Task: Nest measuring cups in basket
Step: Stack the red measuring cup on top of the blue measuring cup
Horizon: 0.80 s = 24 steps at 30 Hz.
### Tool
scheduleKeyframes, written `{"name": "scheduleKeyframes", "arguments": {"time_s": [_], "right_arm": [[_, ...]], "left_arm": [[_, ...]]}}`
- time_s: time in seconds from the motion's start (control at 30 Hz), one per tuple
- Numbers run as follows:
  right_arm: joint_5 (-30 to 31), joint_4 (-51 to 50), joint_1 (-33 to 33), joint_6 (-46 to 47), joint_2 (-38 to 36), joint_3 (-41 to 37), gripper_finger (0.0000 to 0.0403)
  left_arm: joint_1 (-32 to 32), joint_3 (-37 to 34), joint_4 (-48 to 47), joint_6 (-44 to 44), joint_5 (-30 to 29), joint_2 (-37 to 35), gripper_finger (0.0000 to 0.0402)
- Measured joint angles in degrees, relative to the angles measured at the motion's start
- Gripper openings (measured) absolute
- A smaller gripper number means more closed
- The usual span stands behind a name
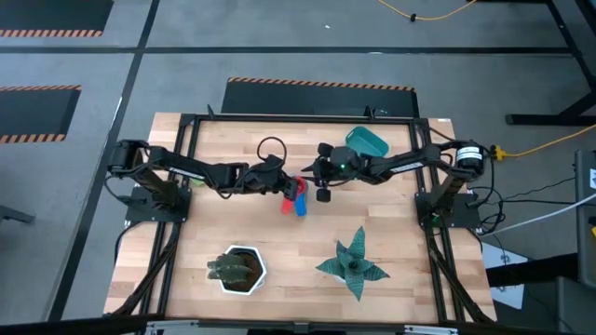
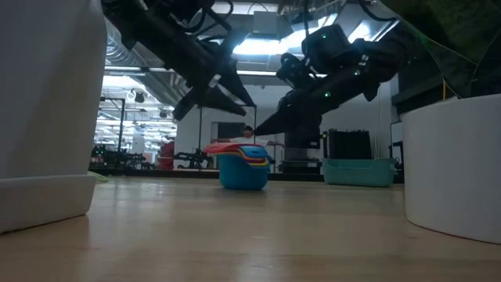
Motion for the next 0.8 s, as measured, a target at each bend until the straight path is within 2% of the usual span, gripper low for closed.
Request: {"name": "scheduleKeyframes", "arguments": {"time_s": [0.23,0.47,0.67,0.8], "right_arm": [[0.02,-11.42,0.0,-0.02,-6.2,0.0,0.0106],[-0.99,-23.33,0.33,1.65,-9.61,-0.05,0.0106],[-6.07,-24.21,1.97,3.68,-8.31,-1.93,0.0106],[-6.55,-21.75,3.62,4.95,-5.99,-2.61,0.0106]], "left_arm": [[1.42,-0.03,-15.17,0.12,0.37,-5.73,0.009],[1.07,-0.03,-28.93,-0.08,1.48,-6.6,0.009],[-0.75,0.0,-28.23,-0.5,1.33,-3.5,0.009],[-2.17,-0.05,-27.16,-3.39,1.57,-0.61,0.009]]}}
